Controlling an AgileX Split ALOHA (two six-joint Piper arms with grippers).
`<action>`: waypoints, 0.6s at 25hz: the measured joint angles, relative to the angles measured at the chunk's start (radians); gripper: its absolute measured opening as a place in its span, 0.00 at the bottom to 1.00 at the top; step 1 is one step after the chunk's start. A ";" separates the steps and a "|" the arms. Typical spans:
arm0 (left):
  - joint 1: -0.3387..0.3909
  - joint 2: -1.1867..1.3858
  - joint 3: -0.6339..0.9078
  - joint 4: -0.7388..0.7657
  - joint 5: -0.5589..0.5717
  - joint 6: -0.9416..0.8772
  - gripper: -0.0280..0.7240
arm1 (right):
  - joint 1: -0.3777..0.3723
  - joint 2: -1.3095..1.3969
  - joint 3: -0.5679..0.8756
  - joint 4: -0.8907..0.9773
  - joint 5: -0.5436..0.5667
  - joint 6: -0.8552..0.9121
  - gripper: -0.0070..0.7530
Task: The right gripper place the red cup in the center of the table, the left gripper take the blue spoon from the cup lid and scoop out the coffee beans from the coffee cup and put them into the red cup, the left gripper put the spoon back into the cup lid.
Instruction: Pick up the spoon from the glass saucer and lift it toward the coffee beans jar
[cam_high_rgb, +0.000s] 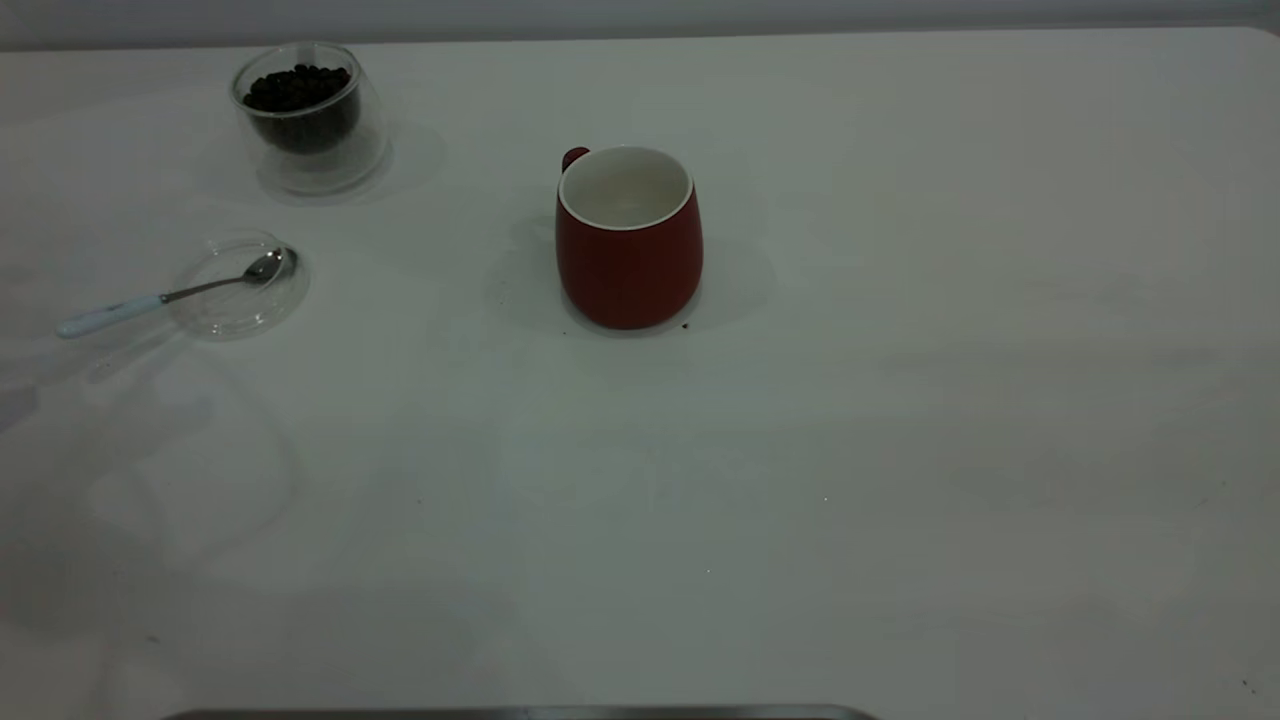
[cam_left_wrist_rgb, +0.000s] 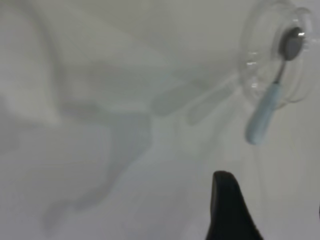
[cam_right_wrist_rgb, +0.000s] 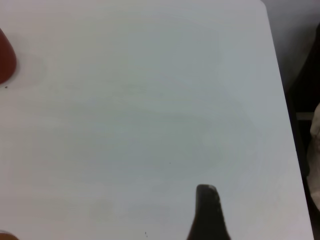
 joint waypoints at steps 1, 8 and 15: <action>0.000 0.008 0.001 -0.011 0.015 0.002 0.68 | 0.000 0.000 0.000 0.000 0.000 0.000 0.79; 0.000 0.104 0.006 -0.118 0.045 0.010 0.75 | 0.000 0.000 0.000 0.000 0.000 0.000 0.79; -0.038 0.145 0.006 -0.243 0.051 0.105 0.76 | 0.000 0.000 0.000 0.000 0.000 0.000 0.79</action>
